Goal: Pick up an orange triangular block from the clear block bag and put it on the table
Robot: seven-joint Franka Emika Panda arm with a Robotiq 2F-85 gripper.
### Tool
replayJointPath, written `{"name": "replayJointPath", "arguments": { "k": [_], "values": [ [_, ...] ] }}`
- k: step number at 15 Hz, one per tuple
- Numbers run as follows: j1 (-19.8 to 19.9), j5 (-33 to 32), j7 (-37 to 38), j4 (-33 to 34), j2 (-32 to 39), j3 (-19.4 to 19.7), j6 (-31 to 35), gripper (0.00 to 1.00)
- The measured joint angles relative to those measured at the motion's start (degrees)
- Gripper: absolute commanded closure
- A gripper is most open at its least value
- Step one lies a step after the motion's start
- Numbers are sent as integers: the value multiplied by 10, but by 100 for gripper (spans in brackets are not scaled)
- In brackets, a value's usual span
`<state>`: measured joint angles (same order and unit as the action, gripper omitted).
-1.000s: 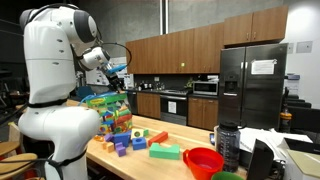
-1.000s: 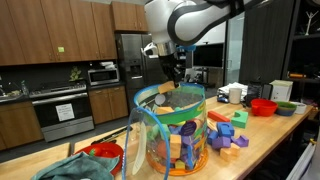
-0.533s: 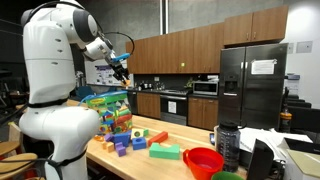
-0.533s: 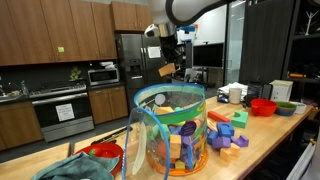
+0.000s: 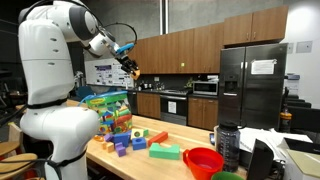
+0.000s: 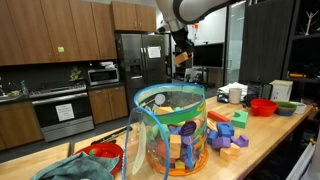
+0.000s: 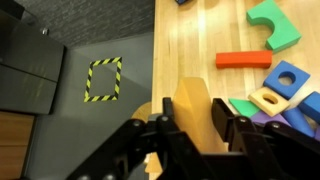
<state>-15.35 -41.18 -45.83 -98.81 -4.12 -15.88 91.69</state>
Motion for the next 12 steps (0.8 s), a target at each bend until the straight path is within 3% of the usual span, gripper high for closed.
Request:
{"name": "replayJointPath", "arguments": {
  "k": [4, 7, 8, 9, 10, 11, 12],
  "values": [
    [4, 13, 55, -72, -33, 6, -60, 82],
    [3, 73, 123, -145, -59, 6, -85, 82],
    [2, 110, 174, -208, -90, 6, -86, 82],
    [2, 125, 189, -216, -93, 8, -86, 82],
    [-1, 150, 200, -224, -91, 6, -66, 50],
    [-7, 172, 207, -224, -84, 5, -39, 31],
    [-14, 190, 213, -224, -77, 3, -15, 30]
  ]
}}
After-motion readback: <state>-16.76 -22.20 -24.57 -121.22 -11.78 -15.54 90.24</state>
